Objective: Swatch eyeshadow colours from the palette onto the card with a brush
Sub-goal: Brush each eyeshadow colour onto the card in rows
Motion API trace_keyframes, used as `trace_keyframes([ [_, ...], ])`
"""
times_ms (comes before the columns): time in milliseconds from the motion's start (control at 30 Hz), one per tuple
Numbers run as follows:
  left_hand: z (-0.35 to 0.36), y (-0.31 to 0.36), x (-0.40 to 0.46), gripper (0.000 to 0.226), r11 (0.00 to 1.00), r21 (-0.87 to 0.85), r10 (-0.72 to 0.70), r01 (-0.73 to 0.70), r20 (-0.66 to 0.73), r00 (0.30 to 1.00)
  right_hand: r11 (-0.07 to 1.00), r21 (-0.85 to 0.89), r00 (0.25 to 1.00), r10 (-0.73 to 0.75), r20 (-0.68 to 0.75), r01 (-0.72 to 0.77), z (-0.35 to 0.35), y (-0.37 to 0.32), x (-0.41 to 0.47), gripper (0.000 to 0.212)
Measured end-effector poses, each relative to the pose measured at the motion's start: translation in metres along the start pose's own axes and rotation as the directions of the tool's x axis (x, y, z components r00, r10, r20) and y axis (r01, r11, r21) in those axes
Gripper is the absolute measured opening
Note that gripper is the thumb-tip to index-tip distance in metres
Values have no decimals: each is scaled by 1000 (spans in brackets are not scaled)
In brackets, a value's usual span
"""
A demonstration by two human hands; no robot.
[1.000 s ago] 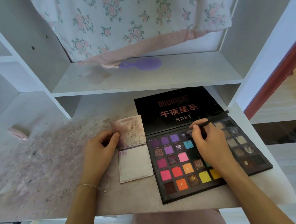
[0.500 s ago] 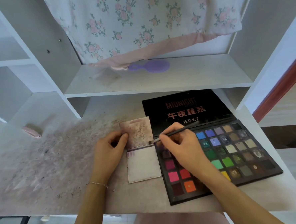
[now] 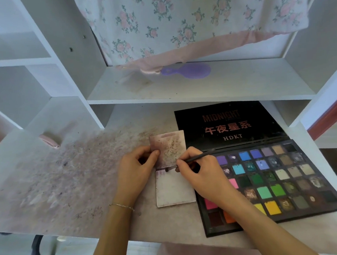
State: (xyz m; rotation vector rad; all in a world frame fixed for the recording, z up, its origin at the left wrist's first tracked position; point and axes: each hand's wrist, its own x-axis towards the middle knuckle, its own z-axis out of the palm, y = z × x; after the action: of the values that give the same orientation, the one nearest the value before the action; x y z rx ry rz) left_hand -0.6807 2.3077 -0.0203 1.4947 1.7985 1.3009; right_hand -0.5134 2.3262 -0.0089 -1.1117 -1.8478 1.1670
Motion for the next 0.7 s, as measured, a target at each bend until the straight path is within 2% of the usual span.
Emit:
trace_keyframes([
  [700, 1, -1, 0, 22, 1000, -4, -22, 22, -5, 1000, 997, -80, 997, 28, 66, -23, 1, 4, 1, 9],
])
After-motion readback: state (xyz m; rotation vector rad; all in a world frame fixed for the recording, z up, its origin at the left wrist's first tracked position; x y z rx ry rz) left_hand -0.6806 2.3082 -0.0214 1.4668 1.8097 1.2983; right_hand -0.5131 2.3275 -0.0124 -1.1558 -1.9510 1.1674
